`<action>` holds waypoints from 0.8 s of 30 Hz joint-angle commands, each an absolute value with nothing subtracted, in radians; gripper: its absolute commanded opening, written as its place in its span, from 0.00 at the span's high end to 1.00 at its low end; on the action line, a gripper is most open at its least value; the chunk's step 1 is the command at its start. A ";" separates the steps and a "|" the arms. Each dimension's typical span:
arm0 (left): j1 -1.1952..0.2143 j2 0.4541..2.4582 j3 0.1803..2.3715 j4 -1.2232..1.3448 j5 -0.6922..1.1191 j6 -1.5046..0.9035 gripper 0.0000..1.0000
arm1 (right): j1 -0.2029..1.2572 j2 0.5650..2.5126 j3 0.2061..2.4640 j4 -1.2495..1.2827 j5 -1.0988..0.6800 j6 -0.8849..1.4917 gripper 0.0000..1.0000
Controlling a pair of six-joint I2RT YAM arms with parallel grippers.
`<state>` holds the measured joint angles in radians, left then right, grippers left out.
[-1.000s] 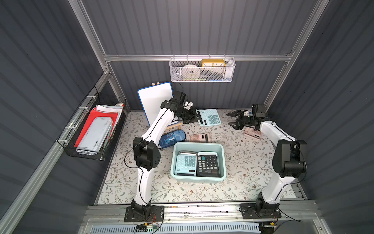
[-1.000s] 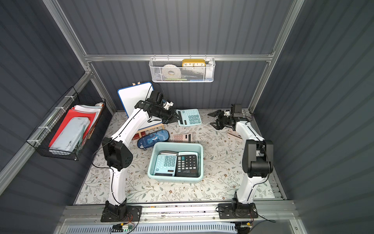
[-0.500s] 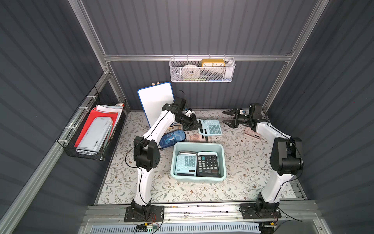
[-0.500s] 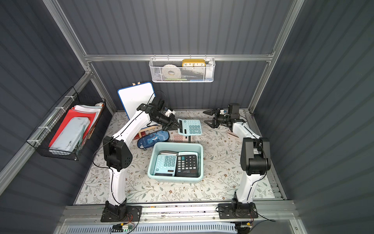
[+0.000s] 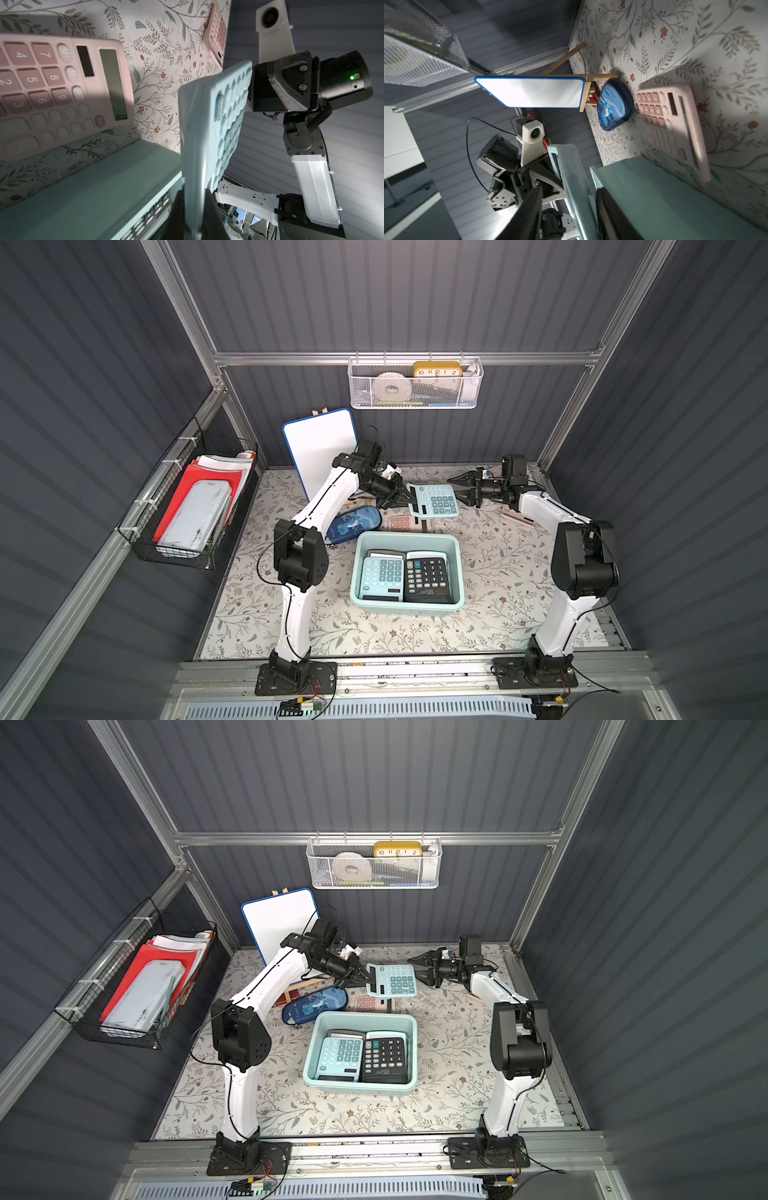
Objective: Put the calculator in the storage box
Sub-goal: Pick up the calculator at the center of the board.
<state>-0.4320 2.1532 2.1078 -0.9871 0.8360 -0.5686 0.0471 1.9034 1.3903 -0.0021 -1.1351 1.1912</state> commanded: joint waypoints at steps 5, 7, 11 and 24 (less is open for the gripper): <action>-0.424 2.122 2.114 -0.961 0.907 -0.551 1.00 | 0.075 1.906 1.375 0.085 -1.192 1.236 0.66; -0.420 2.125 2.115 -0.954 0.917 -0.557 0.99 | 0.078 1.907 1.364 0.130 -1.196 1.267 0.70; -0.413 2.131 2.119 -0.947 0.923 -0.568 0.94 | 0.083 1.904 1.354 0.184 -1.193 1.306 0.88; -0.359 2.080 2.117 -0.811 0.711 -0.785 0.01 | 0.088 1.768 1.278 0.227 -0.827 1.426 1.00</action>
<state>-0.3798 2.1426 2.1082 -0.8669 0.8093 -0.7033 0.0853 1.8351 1.2945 0.1940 -0.9558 1.3743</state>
